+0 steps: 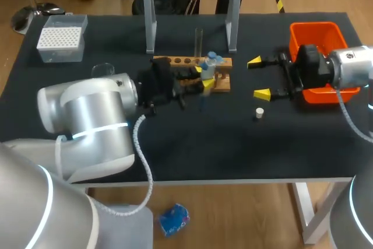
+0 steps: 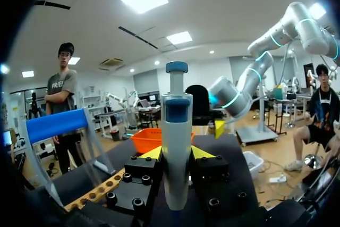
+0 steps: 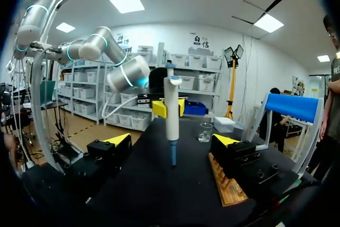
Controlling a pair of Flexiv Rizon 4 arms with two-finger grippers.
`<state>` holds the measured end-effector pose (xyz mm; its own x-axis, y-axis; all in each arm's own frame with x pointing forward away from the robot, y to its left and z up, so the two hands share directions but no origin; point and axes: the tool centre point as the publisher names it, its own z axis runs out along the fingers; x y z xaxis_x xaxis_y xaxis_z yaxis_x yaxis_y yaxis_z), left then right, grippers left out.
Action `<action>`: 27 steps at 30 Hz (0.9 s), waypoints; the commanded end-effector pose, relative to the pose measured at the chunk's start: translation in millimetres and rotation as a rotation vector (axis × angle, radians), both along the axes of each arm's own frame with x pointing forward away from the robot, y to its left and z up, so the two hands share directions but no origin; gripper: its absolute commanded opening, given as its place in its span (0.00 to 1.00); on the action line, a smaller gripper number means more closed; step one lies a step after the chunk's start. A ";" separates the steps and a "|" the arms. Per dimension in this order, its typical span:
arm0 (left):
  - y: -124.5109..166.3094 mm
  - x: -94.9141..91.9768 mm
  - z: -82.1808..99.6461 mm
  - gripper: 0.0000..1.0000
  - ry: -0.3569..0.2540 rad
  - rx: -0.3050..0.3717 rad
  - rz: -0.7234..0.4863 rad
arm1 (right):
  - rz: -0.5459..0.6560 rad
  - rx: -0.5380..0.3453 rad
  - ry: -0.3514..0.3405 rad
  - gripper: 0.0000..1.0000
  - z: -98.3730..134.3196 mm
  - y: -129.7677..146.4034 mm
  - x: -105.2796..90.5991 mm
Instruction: Invert the test tube, pick up the pipette, mount the tip to pipette, aspirate from beaker and dispense into the tube, eject the tip, return the pipette, and cap with the stopper.
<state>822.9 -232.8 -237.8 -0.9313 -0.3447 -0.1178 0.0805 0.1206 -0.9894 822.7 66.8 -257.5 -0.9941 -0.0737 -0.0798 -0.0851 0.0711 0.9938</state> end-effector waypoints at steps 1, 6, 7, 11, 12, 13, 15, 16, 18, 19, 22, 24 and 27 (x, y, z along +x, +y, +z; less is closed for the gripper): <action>32.8 7.1 13.1 0.00 0.009 0.007 0.005 | -0.001 -0.001 0.000 1.00 0.6 -0.3 -0.4; 65.3 27.4 24.7 0.00 0.019 0.031 0.040 | -0.001 -0.001 0.000 1.00 0.6 -0.3 -0.4; 71.8 31.5 26.3 0.00 0.024 0.033 0.051 | -0.001 -0.001 0.000 1.00 0.6 -0.3 -0.4; 87.8 42.4 29.8 0.00 0.036 0.062 0.088 | -0.001 -0.001 0.000 1.00 0.6 -0.3 -0.4; 87.8 42.4 29.8 0.00 0.036 0.062 0.088 | -0.001 -0.001 0.000 1.00 0.6 -0.3 -0.4; 87.8 42.4 29.8 0.00 0.036 0.062 0.088 | -0.001 -0.001 0.000 1.00 0.6 -0.3 -0.4; 87.8 42.4 29.8 0.00 0.036 0.062 0.088 | -0.001 -0.001 0.000 1.00 0.6 -0.3 -0.4; 87.8 42.4 29.8 0.00 0.036 0.062 0.088 | -0.001 -0.001 0.000 1.00 0.6 -0.3 -0.4; 87.8 42.4 29.8 0.00 0.036 0.062 0.088 | -0.001 -0.001 0.000 1.00 0.6 -0.3 -0.4; 87.8 42.4 29.8 0.00 0.036 0.062 0.088 | -0.001 -0.001 0.000 1.00 0.6 -0.3 -0.4; 87.8 42.4 29.8 0.00 0.036 0.062 0.088 | -0.001 -0.001 0.000 1.00 0.6 -0.3 -0.4; 87.8 42.4 29.8 0.00 0.036 0.062 0.088 | -0.001 -0.001 0.000 1.00 0.6 -0.3 -0.4; 87.8 42.4 29.8 0.00 0.036 0.062 0.088 | -0.021 -0.005 0.012 1.00 -0.3 -1.5 2.8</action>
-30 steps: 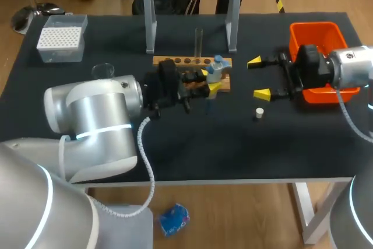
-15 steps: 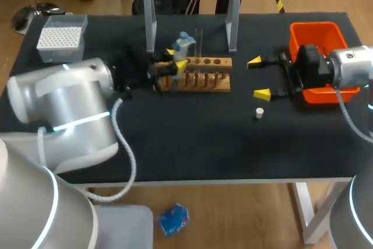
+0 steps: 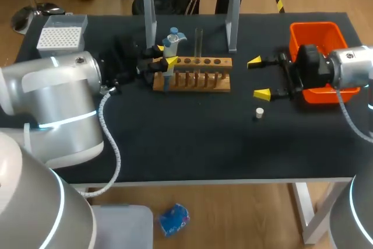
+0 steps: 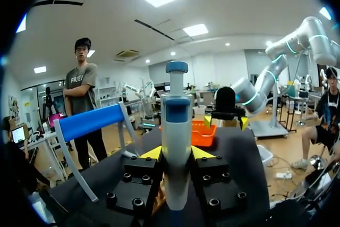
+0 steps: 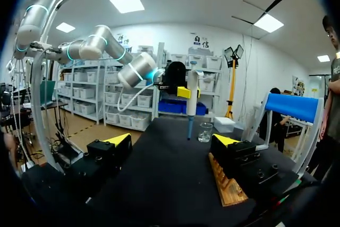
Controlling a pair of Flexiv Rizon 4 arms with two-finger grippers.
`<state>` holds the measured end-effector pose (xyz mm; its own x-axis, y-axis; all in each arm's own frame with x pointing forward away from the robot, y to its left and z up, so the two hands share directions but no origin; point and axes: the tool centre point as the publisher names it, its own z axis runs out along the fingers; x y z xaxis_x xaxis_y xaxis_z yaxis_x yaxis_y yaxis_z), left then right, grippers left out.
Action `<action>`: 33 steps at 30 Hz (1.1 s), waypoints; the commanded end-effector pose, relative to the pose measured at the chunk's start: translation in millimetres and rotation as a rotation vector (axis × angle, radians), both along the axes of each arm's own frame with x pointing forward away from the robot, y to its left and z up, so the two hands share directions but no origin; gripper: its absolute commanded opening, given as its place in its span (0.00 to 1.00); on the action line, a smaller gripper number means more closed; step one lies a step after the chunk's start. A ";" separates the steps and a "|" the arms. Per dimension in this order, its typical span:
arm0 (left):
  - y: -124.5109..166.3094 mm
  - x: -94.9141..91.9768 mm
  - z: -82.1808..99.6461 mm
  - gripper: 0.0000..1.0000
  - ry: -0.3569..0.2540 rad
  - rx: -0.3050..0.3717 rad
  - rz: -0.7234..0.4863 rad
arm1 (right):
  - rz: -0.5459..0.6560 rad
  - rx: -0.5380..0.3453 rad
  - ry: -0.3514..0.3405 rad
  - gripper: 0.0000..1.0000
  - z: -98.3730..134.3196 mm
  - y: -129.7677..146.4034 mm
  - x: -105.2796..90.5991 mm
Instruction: Invert the test tube, pick up the pipette, mount the tip to pipette, aspirate from beaker and dispense into the tube, eject the tip, return the pipette, and cap with the stopper.
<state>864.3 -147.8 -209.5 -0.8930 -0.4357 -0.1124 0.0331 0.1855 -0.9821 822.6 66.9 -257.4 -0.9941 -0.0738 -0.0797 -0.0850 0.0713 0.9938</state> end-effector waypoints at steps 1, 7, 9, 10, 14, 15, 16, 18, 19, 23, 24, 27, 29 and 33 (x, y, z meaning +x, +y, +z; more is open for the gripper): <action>9.3 4.1 0.5 0.00 0.009 -0.003 0.009 | -0.037 -0.005 0.020 1.00 -0.5 -2.9 6.3; 42.4 34.1 9.3 0.00 -0.015 0.051 0.093 | -0.136 -0.023 0.026 1.00 8.4 -9.6 24.4; 52.0 47.0 13.8 0.00 -0.020 0.068 0.117 | -0.163 -0.025 0.024 1.00 11.4 -10.4 31.1; 55.6 53.4 16.5 0.00 -0.021 0.073 0.124 | -0.182 -0.029 0.026 1.00 12.6 -10.7 35.1; 67.6 78.3 24.6 0.00 -0.012 0.103 0.153 | -0.224 -0.034 0.022 1.00 19.0 -10.1 50.1; 70.6 84.7 25.8 0.00 -0.007 0.111 0.165 | -0.238 -0.038 0.018 1.00 20.6 -10.2 54.8; 72.9 90.9 27.5 0.00 -0.006 0.113 0.170 | -0.253 -0.040 0.013 1.00 22.1 -10.7 60.1; 77.2 101.8 30.6 0.00 -0.008 0.117 0.190 | -0.282 -0.038 0.009 1.00 24.8 -11.6 71.7; 78.9 107.1 32.8 0.00 -0.011 0.115 0.195 | -0.294 -0.039 0.009 1.00 25.8 -11.4 78.2; 83.0 125.2 37.1 0.00 -0.020 0.106 0.222 | -0.331 -0.047 -0.006 1.00 31.6 -5.3 102.8; 83.6 129.7 37.5 0.00 -0.021 0.106 0.225 | -0.336 -0.046 -0.008 1.00 33.5 -3.1 109.4; 84.1 140.2 37.9 0.00 -0.017 0.107 0.231 | -0.347 -0.057 -0.026 1.00 39.2 6.4 128.1; 84.3 143.2 38.8 0.00 -0.018 0.105 0.238 | -0.346 -0.058 -0.028 1.00 41.0 9.9 134.6; 84.3 143.2 38.8 0.00 -0.018 0.105 0.238 | -0.346 -0.058 -0.028 1.00 41.0 9.9 134.6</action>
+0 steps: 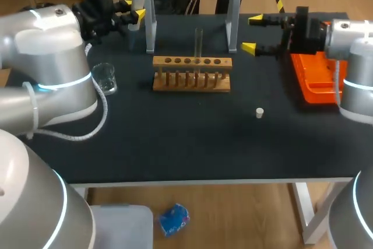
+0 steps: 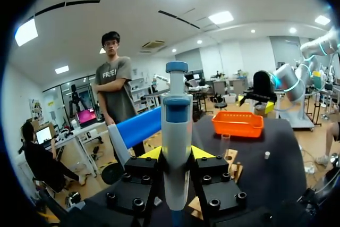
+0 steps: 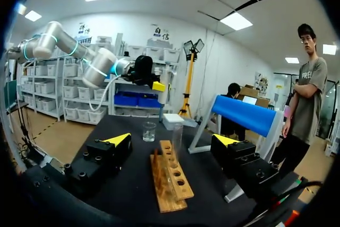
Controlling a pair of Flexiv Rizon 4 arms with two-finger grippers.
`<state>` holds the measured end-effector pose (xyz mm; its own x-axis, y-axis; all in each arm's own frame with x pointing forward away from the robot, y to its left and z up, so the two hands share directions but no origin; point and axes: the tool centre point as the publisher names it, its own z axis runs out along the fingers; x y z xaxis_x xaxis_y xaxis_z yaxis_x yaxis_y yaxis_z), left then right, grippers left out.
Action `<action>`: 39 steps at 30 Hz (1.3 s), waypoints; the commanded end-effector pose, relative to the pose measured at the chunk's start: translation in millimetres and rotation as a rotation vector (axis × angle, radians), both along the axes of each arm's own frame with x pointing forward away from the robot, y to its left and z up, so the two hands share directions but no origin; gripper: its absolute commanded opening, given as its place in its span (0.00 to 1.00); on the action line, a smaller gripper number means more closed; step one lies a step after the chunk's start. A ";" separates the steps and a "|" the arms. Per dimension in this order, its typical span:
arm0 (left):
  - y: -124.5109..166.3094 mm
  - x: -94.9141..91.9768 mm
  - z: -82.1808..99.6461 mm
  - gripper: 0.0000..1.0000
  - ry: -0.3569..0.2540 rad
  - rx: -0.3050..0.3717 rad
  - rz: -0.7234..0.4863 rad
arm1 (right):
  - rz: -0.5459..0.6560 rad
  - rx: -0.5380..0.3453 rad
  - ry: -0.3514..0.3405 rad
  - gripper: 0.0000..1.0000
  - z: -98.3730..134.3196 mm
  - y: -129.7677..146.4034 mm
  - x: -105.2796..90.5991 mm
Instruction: Invert the test tube, pick up the pipette, mount the tip to pipette, aspirate from beaker and dispense into the tube, eject the tip, return the pipette, and cap with the stopper.
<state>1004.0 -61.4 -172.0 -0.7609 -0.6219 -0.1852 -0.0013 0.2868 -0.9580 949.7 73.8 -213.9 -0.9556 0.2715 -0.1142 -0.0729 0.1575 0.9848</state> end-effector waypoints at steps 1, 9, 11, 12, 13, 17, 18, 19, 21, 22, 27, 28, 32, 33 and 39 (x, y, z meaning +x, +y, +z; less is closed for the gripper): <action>-2.1 3.5 1.2 0.00 0.006 0.005 -0.003 | 0.010 0.000 0.001 1.00 -2.5 3.0 7.6; -2.1 3.5 1.2 0.00 0.006 0.005 -0.003 | 0.010 0.000 0.001 1.00 -2.5 3.0 7.6; -2.1 3.5 1.2 0.00 0.006 0.005 -0.003 | 0.010 0.000 0.001 1.00 -2.5 3.0 7.6; -2.1 3.5 1.2 0.00 0.006 0.005 -0.003 | -0.020 -0.005 0.017 1.00 -2.4 3.3 14.9; -2.1 3.5 1.2 0.00 0.006 0.005 -0.003 | -0.034 -0.008 0.027 1.00 -0.8 4.1 20.5; -2.1 3.5 1.2 0.00 0.006 0.005 -0.003 | -0.059 -0.030 0.016 1.00 11.7 16.4 49.1; -2.1 3.5 1.2 0.00 0.006 0.005 -0.003 | -0.062 -0.035 0.001 1.00 14.9 20.8 56.7; -2.1 3.5 1.2 0.00 0.006 0.005 -0.003 | -0.066 -0.038 -0.003 1.00 17.2 24.4 63.7; -2.1 3.5 1.2 0.00 0.006 0.005 -0.003 | -0.064 -0.039 -0.003 1.00 20.9 31.5 74.8; -2.1 3.5 1.2 0.00 0.006 0.005 -0.003 | -0.068 -0.044 -0.012 1.00 21.9 34.7 80.4; -2.1 3.5 1.2 0.00 0.006 0.005 -0.003 | -0.073 -0.060 0.000 1.00 16.6 44.7 99.5; -2.1 3.5 1.2 0.00 0.006 0.005 -0.003 | -0.072 -0.060 0.003 1.00 14.4 46.7 102.8; -2.1 3.5 1.2 0.00 0.006 0.005 -0.003 | -0.071 -0.066 0.008 1.00 9.3 50.1 109.9; -2.1 3.5 1.2 0.00 0.006 0.005 -0.003 | -0.070 -0.066 0.010 1.00 8.9 50.4 110.4; -2.1 3.5 1.2 0.00 0.006 0.005 -0.003 | -0.055 -0.062 0.008 1.00 8.8 50.5 110.8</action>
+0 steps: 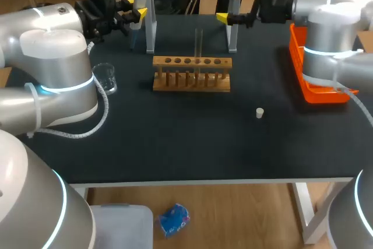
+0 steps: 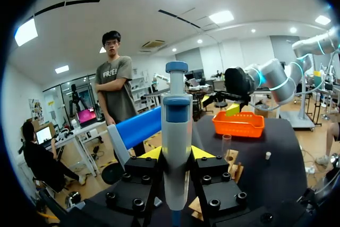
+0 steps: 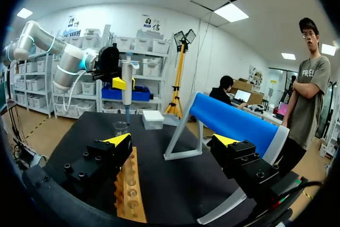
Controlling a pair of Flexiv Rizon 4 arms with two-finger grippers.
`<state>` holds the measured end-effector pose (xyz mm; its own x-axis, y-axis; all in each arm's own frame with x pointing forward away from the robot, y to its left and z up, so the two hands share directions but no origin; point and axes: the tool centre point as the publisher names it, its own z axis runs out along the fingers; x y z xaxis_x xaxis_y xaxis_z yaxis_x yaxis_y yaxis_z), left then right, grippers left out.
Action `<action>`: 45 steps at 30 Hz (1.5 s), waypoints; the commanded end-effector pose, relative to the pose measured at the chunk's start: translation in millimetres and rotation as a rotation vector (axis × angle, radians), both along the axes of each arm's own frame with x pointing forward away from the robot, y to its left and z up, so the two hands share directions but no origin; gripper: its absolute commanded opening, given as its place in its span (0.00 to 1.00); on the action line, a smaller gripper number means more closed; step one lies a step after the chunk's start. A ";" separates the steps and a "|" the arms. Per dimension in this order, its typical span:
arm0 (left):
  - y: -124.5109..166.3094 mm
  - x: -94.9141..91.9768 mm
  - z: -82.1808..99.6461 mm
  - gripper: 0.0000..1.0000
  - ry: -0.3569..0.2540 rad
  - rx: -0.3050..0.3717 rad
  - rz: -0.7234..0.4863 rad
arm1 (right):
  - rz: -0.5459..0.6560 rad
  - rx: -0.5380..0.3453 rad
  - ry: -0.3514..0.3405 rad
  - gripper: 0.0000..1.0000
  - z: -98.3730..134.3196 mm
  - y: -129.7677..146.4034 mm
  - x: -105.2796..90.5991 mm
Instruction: Invert the test tube, pick up the pipette, mount the tip to pipette, aspirate from beaker and dispense into the tube, eject the tip, return the pipette, and cap with the stopper.
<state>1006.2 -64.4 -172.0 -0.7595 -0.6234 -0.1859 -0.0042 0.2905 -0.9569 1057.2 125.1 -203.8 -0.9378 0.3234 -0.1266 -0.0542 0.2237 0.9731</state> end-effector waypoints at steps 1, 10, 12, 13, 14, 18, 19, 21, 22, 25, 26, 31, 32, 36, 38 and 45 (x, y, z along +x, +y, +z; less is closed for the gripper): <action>0.9 1.3 1.2 0.00 0.004 0.001 -0.006 | 0.008 0.002 0.001 1.00 -1.4 -0.8 3.3; -6.6 28.2 5.2 0.00 0.029 0.018 0.014 | 0.008 0.002 0.001 1.00 -1.4 -0.8 3.3; -9.5 38.8 6.1 0.00 0.037 0.022 0.018 | 0.008 0.002 0.001 1.00 -1.4 -0.8 3.3; -10.7 43.8 6.5 0.00 0.038 0.023 0.018 | 0.008 0.002 0.001 1.00 -1.4 -0.8 3.3; -11.2 49.0 6.5 0.00 0.046 0.023 0.028 | 0.008 0.002 0.001 1.00 -1.4 -0.8 3.3; -14.1 67.0 4.7 0.00 0.064 0.022 0.048 | 0.008 0.002 0.001 1.00 -1.4 -0.8 3.3; -14.7 70.9 4.3 0.00 0.072 0.021 0.058 | 0.008 0.002 0.001 1.00 -1.4 -0.8 3.3; -16.5 78.2 4.2 0.00 0.077 0.018 0.065 | 0.008 0.002 0.001 1.00 -1.4 -0.8 3.3; -17.1 80.3 4.2 0.00 0.082 0.017 0.071 | 0.008 0.002 0.001 1.00 -1.4 -0.8 3.3; -20.3 91.2 4.6 0.00 0.101 0.014 0.101 | 0.008 0.002 0.001 1.00 -1.4 -0.8 3.3; -21.0 94.0 4.7 0.00 0.106 0.014 0.111 | 0.008 0.002 0.001 1.00 -1.4 -0.8 3.3; -24.3 104.8 3.5 0.00 0.125 0.007 0.141 | 0.008 0.002 0.001 1.00 -1.4 -0.8 3.3; -25.2 107.6 3.0 0.00 0.133 0.006 0.156 | 0.008 0.002 0.001 1.00 -1.4 -0.8 3.3; -26.7 117.0 2.6 0.00 0.141 0.004 0.180 | 0.008 0.002 0.001 1.00 -1.4 -0.8 3.3; -27.7 121.6 3.0 0.00 0.143 0.002 0.186 | 0.008 0.002 0.001 1.00 -1.4 -0.8 3.3; -28.0 128.4 4.2 0.00 0.146 0.003 0.199 | 0.008 0.002 0.001 1.00 -1.4 -0.8 3.3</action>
<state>1131.4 -89.9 -169.7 -0.6407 -0.7631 -0.0850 -0.1897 0.2647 -0.9455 1059.9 124.6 -204.8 -0.9398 0.3181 -0.1249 -0.0545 0.2213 0.9737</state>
